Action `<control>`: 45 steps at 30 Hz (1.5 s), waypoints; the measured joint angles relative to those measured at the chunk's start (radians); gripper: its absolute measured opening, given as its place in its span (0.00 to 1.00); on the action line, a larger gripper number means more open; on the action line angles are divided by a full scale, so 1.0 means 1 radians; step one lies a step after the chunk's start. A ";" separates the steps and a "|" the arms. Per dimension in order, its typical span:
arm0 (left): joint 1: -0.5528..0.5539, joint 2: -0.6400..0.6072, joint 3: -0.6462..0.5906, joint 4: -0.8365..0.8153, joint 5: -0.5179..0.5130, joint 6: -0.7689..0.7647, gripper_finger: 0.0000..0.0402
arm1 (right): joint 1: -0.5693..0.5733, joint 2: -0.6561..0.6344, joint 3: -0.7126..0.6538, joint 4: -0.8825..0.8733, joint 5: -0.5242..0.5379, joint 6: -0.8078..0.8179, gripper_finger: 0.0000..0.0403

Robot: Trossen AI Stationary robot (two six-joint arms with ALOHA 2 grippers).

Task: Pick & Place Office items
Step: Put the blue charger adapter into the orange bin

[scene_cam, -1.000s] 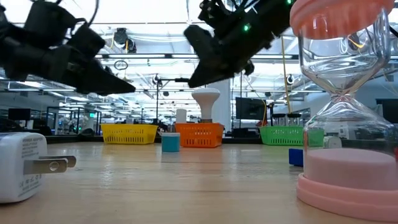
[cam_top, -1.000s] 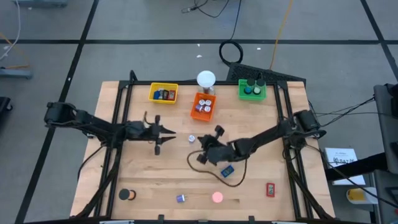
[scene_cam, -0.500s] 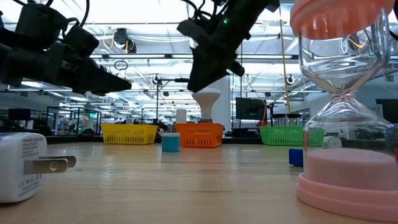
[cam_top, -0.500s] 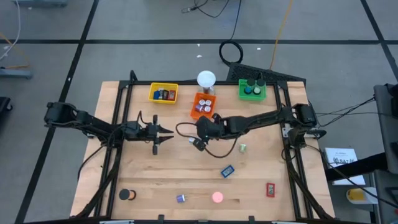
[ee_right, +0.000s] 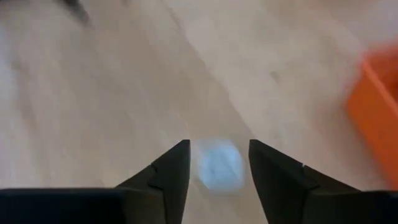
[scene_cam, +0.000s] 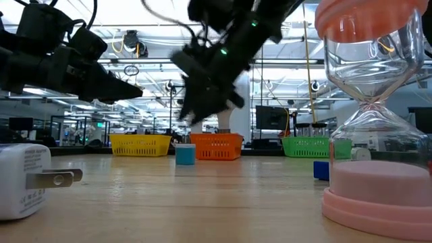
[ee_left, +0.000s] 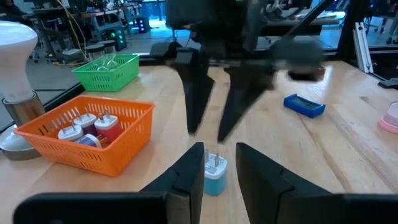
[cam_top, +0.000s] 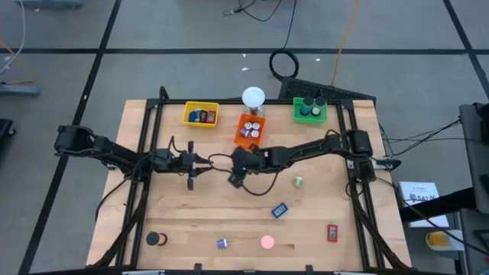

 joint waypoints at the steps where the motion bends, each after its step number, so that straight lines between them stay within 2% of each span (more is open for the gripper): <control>1: 0.000 0.000 0.000 0.000 0.000 0.000 0.23 | 0.000 -0.001 -0.003 -0.027 0.006 -0.004 0.41; 4: 0.000 0.000 0.000 0.000 0.000 0.003 0.23 | -0.003 0.039 0.005 0.027 -0.002 -0.005 0.44; 7: 0.000 0.000 0.000 0.000 0.000 0.001 0.22 | -0.004 0.045 -0.007 -0.023 -0.011 -0.018 0.46; 11: 0.000 0.000 0.000 0.000 0.000 0.003 0.22 | -0.006 0.053 0.004 0.044 -0.021 -0.027 0.49; 19: 0.000 0.000 0.000 0.000 0.000 0.003 0.22 | -0.009 0.101 0.002 0.054 -0.049 -0.046 0.49; 21: 0.000 0.000 0.000 0.000 0.000 0.003 0.23 | -0.009 0.105 -0.006 0.029 -0.048 -0.056 0.48; 24: 0.000 0.000 0.000 0.000 0.000 0.001 0.22 | -0.012 0.125 0.004 0.095 -0.048 -0.064 0.45; 32: 0.000 0.000 0.000 0.000 0.000 0.001 0.22 | -0.011 0.122 0.001 0.104 -0.048 -0.091 0.32; 36: 0.000 0.000 0.000 0.000 -0.001 0.001 0.22 | -0.011 0.094 -0.001 0.081 -0.049 -0.098 0.32; 39: 0.000 0.000 0.000 0.000 -0.001 0.000 0.23 | -0.024 0.026 -0.001 0.035 -0.044 -0.088 0.34; 45: 0.000 0.000 0.000 0.001 -0.001 0.001 0.22 | -0.122 -0.085 0.002 0.013 0.011 -0.053 0.33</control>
